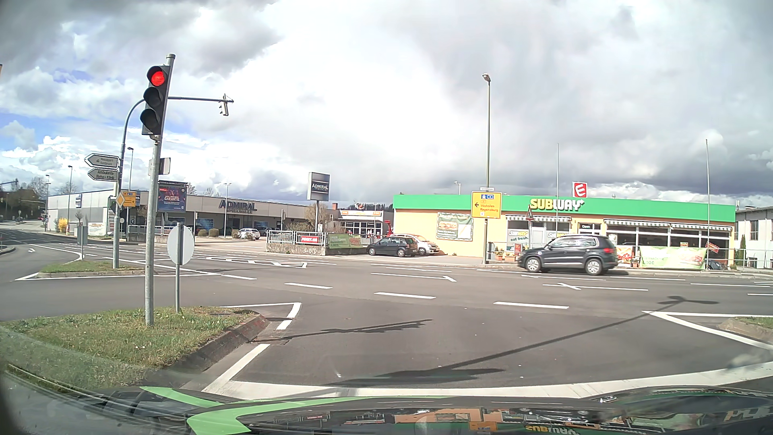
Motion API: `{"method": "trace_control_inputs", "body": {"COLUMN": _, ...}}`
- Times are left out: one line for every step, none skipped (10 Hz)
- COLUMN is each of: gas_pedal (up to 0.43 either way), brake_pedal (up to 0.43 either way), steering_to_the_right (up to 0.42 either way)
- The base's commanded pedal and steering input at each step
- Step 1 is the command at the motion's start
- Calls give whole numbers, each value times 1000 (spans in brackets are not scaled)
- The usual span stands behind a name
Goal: Follow the waypoints while adhering to traffic rules and regulations
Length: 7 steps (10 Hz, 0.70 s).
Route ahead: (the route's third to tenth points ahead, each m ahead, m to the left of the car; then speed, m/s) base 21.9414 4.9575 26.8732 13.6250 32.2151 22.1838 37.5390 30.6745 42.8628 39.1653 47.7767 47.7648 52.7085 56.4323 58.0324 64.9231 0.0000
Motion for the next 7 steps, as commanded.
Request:
{"method": "trace_control_inputs", "body": {"gas_pedal": 0, "brake_pedal": 311, "steering_to_the_right": 12}}
{"method": "trace_control_inputs", "body": {"gas_pedal": 0, "brake_pedal": 311, "steering_to_the_right": 12}}
{"method": "trace_control_inputs", "body": {"gas_pedal": 0, "brake_pedal": 305, "steering_to_the_right": 12}}
{"method": "trace_control_inputs", "body": {"gas_pedal": 0, "brake_pedal": 311, "steering_to_the_right": 12}}
{"method": "trace_control_inputs", "body": {"gas_pedal": 0, "brake_pedal": 311, "steering_to_the_right": 12}}
{"method": "trace_control_inputs", "body": {"gas_pedal": 0, "brake_pedal": 311, "steering_to_the_right": 12}}
{"method": "trace_control_inputs", "body": {"gas_pedal": 0, "brake_pedal": 311, "steering_to_the_right": 12}}
